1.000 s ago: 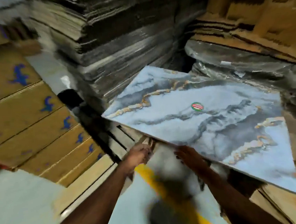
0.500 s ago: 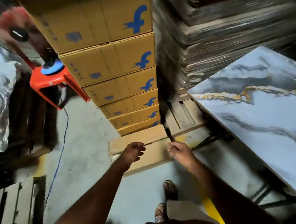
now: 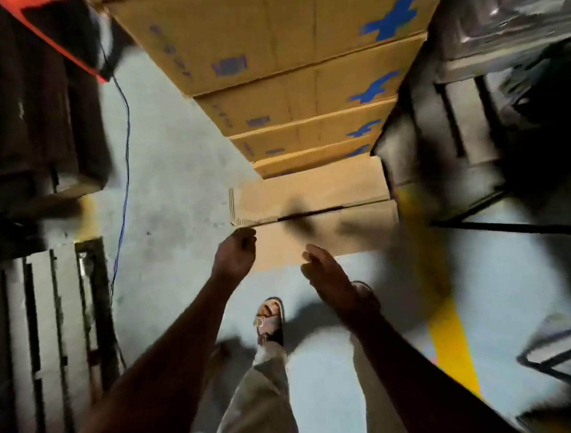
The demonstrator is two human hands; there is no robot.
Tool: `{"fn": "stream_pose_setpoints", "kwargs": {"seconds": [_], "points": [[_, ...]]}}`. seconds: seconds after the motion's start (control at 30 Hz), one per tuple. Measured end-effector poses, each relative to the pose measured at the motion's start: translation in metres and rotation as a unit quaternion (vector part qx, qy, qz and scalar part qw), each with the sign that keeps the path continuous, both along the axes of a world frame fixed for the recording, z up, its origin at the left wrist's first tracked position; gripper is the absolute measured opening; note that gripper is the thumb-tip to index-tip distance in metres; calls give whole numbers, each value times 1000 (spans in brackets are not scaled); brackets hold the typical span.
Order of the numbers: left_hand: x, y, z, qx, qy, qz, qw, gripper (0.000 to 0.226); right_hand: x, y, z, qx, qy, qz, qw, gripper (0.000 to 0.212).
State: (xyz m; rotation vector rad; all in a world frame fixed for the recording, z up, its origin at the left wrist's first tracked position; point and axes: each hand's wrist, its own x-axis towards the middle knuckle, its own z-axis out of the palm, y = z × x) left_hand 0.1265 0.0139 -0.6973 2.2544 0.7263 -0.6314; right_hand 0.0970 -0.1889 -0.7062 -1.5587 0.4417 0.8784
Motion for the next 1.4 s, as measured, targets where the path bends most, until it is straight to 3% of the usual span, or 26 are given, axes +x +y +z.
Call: {"fn": "stream_pose_setpoints", "kwargs": {"seconds": [0.07, 0.17, 0.3, 0.37, 0.47, 0.57, 0.63, 0.7, 0.8, 0.97, 1.17, 1.27, 1.33, 1.4], "points": [[11, 19, -51, 5, 19, 9, 1000, 27, 6, 34, -50, 25, 29, -40, 998, 49], [19, 48, -126, 19, 35, -38, 998, 30, 3, 80, -127, 40, 87, -82, 992, 51], [53, 85, -200, 36, -58, -10, 998, 32, -25, 138, -211, -51, 110, -231, 965, 46], [79, 108, -235, 50, -109, -5, 993, 39, -37, 162, -233, -71, 140, -305, 939, 55], [108, 134, -278, 68, -99, -56, 991, 50, -54, 184, -261, -31, 227, -357, 906, 84], [121, 147, -299, 19, -85, -107, 990, 51, -57, 199, -279, 33, 288, -325, 900, 58], [126, 155, -319, -22, -94, -86, 992, 62, -54, 208, -289, 53, 298, -351, 886, 51], [131, 151, -309, -20, -75, -90, 993, 74, -50, 215, -295, 78, 293, -391, 869, 45], [135, 137, -287, 36, 30, -139, 989, 76, -48, 229, -297, 61, 249, -399, 880, 33], [137, 128, -275, 159, 7, -221, 962, 79, -77, 226, -280, 15, 97, -432, 896, 35], [104, 100, -198, 49, -52, -159, 985, 38, -108, 168, -217, 46, 145, -490, 858, 44], [82, 75, -151, -62, -78, -121, 988, 42, -122, 131, -172, 32, 102, -501, 859, 54], [69, 55, -117, -128, -67, -106, 984, 31, -130, 103, -144, 16, 71, -515, 854, 65], [58, 36, -90, -168, -67, -94, 979, 15, -134, 66, -116, 20, 39, -526, 849, 60]]}}
